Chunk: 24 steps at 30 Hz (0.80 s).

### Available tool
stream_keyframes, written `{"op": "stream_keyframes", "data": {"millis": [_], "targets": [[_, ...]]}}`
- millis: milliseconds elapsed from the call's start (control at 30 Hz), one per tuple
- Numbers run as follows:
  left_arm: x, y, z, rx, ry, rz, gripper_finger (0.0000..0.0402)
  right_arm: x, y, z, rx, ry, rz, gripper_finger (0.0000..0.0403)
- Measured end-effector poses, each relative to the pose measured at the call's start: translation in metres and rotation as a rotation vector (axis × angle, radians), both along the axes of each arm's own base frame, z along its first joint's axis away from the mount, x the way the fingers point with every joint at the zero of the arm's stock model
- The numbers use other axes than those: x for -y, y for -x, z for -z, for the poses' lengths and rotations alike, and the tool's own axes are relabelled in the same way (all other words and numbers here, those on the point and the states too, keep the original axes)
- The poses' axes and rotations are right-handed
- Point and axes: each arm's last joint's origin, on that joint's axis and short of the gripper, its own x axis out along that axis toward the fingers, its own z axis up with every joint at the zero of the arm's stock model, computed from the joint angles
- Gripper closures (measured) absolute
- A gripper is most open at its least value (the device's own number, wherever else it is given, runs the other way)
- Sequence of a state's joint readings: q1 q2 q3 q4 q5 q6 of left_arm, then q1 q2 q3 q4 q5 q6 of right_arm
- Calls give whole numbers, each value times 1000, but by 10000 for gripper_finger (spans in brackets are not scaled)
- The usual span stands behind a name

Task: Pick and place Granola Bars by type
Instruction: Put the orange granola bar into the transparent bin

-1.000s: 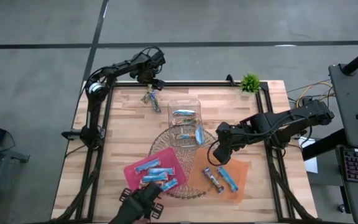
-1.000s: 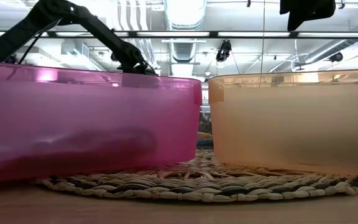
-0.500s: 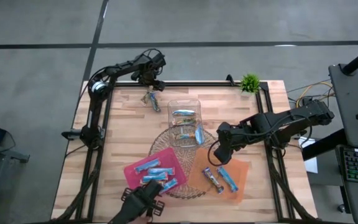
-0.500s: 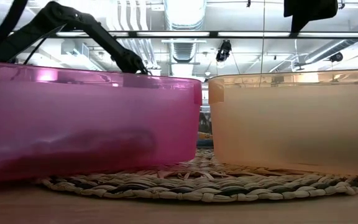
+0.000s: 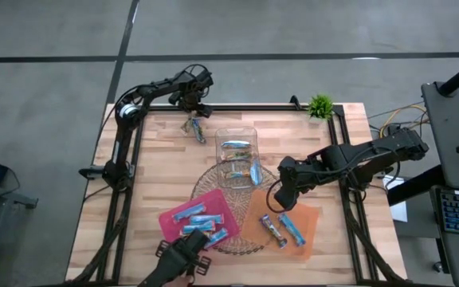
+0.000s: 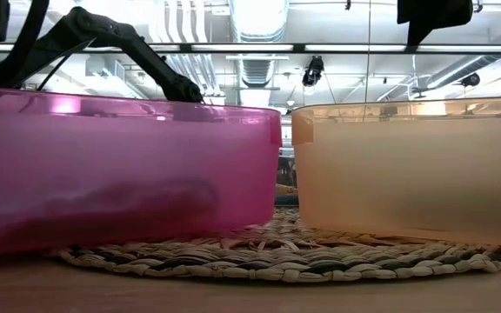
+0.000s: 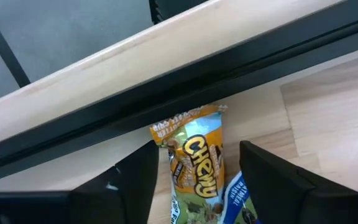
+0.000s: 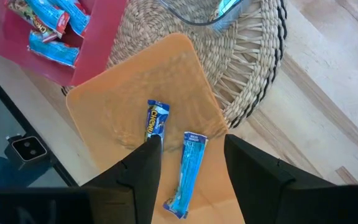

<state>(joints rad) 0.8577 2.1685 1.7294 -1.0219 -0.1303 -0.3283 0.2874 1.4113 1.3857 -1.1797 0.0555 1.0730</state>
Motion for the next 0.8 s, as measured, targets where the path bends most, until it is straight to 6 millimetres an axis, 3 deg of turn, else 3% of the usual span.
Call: {"op": "stream_keyframes", "data": {"millis": [400,800], "targets": [[0,2,0,-12,14,2,309,0,0,0,4,15,6,236],[1,2,0,-8,26,11,322,1,0,0,5,17,7,236]]}}
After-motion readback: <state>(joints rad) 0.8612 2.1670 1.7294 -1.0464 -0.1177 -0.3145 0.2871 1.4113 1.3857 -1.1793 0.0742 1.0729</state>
